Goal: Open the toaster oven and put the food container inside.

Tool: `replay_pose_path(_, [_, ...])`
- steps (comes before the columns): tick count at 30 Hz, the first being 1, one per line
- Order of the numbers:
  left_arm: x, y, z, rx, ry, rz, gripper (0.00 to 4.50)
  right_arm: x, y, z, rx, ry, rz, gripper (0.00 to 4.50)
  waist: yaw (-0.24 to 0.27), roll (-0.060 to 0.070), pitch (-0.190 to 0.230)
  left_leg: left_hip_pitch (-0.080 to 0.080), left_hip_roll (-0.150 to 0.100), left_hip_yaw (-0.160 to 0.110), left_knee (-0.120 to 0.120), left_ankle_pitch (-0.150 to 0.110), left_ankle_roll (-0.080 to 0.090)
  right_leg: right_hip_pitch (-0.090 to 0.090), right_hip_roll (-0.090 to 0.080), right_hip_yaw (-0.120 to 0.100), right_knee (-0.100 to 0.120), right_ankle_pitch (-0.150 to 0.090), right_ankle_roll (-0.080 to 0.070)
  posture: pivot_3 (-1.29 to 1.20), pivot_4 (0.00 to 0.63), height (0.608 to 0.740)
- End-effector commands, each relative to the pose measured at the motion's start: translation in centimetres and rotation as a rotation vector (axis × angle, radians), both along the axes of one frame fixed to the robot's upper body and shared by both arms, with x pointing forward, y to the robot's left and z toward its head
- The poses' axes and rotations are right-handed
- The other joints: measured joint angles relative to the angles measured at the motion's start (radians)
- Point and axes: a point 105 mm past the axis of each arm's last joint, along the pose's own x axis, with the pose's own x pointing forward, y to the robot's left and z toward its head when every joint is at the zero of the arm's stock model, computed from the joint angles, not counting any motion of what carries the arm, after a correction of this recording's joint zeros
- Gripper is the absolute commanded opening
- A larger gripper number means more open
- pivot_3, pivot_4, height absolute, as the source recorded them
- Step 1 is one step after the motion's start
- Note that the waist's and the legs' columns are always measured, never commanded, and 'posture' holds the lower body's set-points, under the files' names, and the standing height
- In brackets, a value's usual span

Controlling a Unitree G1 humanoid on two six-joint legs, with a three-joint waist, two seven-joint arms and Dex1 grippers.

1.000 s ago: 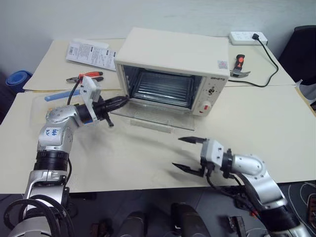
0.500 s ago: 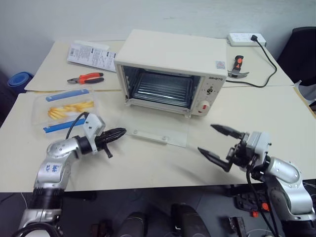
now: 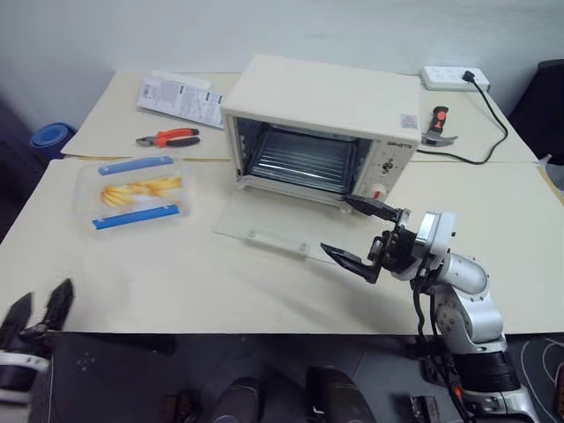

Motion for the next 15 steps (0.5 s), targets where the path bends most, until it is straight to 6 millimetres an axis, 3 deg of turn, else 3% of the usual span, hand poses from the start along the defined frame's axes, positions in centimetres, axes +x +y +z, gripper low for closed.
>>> replay_pose_path(1, [2.0, 0.4, 2.7, 0.016, -0.02, -0.011, 4.47, -0.1, 0.0, 0.3, -0.002, -0.037, 0.006, 4.5, 0.005, 0.0, 0.0, 0.001, 0.0, 0.0, 0.0, 0.0, 0.0, 0.001, 0.0, 0.0, 0.0, 0.0, 0.0, 0.0, 0.15, 0.74])
replay_pose_path(6, [10.1, 1.1, 7.1, 0.034, 0.052, -0.121, 4.47, -0.2, -0.4, -0.1, -0.009, -0.034, -0.002, 4.5, 0.014, -0.001, -0.001, 0.004, 0.0, -0.002, -0.001, 0.0, -0.002, 0.001, 0.001, -0.001, 0.002, 0.0, 0.0, 0.0, 0.15, 0.74])
replay_pose_path(7, [11.3, 2.2, 6.8, 0.019, 0.118, -0.087, 4.47, -0.2, -0.4, -0.2, -0.01, -0.034, -0.002, 4.5, 0.008, -0.001, -0.001, 0.004, 0.0, -0.001, -0.002, 0.0, -0.003, 0.001, 0.001, 0.0, 0.002, 0.0, 0.0, 0.0, 0.15, 0.74])
replay_pose_path(9, [13.2, 3.5, 6.9, 0.035, 0.201, -0.046, 4.47, -0.3, -0.2, -0.3, -0.015, -0.04, -0.003, 4.5, -0.01, 0.001, -0.001, 0.006, -0.002, 0.001, -0.003, -0.001, -0.001, 0.001, 0.0, 0.002, 0.003, 0.0, 0.0, 0.0, 0.15, 0.74])
replay_pose_path(15, [16.7, 5.0, 7.1, 0.078, 0.356, -0.015, 4.47, -0.5, -0.1, -0.5, -0.021, -0.049, -0.018, 4.5, -0.05, 0.0, -0.001, 0.004, -0.001, 0.002, -0.006, -0.005, -0.001, -0.008, 0.001, -0.002, 0.008, 0.0, 0.0, 0.0, 0.15, 0.74])
